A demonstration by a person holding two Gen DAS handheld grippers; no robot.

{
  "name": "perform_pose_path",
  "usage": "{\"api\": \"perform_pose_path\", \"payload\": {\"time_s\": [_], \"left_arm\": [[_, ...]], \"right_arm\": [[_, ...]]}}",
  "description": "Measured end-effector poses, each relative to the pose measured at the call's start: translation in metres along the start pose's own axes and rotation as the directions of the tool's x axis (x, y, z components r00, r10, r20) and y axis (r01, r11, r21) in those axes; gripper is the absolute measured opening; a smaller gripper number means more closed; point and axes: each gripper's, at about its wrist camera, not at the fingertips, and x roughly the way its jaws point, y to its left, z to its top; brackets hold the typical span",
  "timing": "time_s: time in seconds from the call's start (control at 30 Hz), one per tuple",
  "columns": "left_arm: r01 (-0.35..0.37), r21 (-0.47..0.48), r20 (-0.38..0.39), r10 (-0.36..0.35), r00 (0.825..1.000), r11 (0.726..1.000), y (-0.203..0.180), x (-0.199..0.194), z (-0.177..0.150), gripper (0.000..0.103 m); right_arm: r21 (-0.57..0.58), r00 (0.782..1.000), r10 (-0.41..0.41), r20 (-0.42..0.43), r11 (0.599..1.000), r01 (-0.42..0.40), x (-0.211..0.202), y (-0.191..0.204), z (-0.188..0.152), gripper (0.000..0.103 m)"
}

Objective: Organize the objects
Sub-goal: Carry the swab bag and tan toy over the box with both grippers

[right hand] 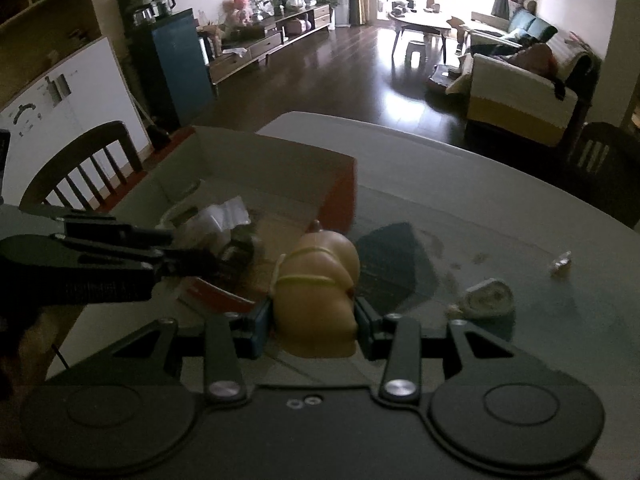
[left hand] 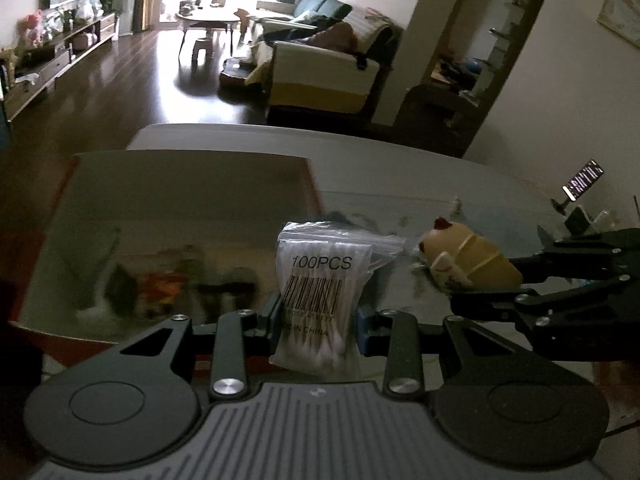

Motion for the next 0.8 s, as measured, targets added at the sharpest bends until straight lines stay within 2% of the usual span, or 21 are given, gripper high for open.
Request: {"api": "perform_pose_path", "payload": {"time_s": [0.4,0.57,0.8], "left_arm": [[-0.077,0.006,0.019,0.077,0.997,0.997,0.076,-0.019,0.009,0.034],[-0.113,0.019,0.017,0.113,0.993,0.993,0.102,-0.015,0.017,0.034],[-0.150,0.081,-0.004,0.151,0.989,0.985,0.118,0.008,0.029,0.034]], "right_arm": [[-0.031,1.000,-0.007,0.011,0.999,0.007,0.033,0.055,0.026,0.042],[-0.036,0.999,-0.035,0.012,0.999,0.036,0.052,0.066,0.039,0.042],[-0.072,0.998,-0.063,-0.007,0.995,0.062,0.083,0.079,0.052,0.042]]}}
